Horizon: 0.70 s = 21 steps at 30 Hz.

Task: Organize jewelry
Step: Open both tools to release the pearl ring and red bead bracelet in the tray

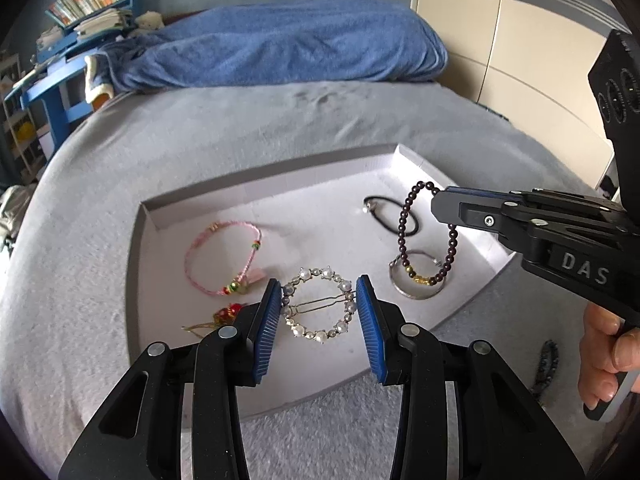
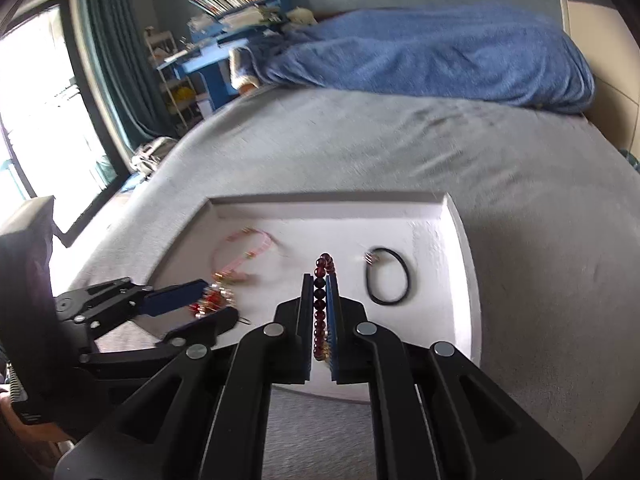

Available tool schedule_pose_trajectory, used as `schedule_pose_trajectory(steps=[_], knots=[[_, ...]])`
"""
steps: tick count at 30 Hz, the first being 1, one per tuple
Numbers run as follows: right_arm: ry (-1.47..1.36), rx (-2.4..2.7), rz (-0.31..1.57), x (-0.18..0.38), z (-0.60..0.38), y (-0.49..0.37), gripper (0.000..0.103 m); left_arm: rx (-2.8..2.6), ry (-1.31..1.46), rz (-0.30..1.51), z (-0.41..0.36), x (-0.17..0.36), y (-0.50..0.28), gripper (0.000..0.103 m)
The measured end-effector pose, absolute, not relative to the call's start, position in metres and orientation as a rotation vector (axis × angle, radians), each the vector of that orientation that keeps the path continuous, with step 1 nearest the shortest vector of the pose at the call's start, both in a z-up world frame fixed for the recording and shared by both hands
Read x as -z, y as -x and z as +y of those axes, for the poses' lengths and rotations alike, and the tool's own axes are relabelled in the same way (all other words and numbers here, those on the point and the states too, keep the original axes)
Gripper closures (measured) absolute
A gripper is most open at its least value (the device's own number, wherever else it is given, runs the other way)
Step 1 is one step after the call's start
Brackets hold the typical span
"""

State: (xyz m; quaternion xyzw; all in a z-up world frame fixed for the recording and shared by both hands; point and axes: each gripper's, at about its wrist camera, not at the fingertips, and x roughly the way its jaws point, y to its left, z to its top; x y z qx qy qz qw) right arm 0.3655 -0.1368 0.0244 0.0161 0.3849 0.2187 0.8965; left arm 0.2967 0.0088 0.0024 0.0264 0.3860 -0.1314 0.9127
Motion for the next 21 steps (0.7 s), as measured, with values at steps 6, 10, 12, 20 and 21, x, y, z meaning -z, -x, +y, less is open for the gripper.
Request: schedule_pose_trajectory(steps=[6,10,12,20,21], knots=[[0.012,-0.392,0.832,-0.008,-0.145,-0.375,0.097,0.266,-0.077,0.828,0.003,0.010,-0.303,0.063],[0.028,-0.365,0.850,0.002,-0.151,-0.378,0.097,0.265,-0.084,0.847,0.000,0.016,-0.304,0.063],[0.034,-0.354,0.857,0.005,-0.153,-0.378,0.097,0.270,-0.081,0.850,-0.001,0.018,-0.304,0.063],[0.045,-0.332,0.870,0.012,-0.161,-0.376,0.097,0.262,-0.073,0.859,0.000,0.019,-0.304,0.058],[0.045,-0.330,0.870,0.012,-0.162,-0.375,0.097,0.256,-0.073,0.857,0.001,0.019,-0.304,0.056]])
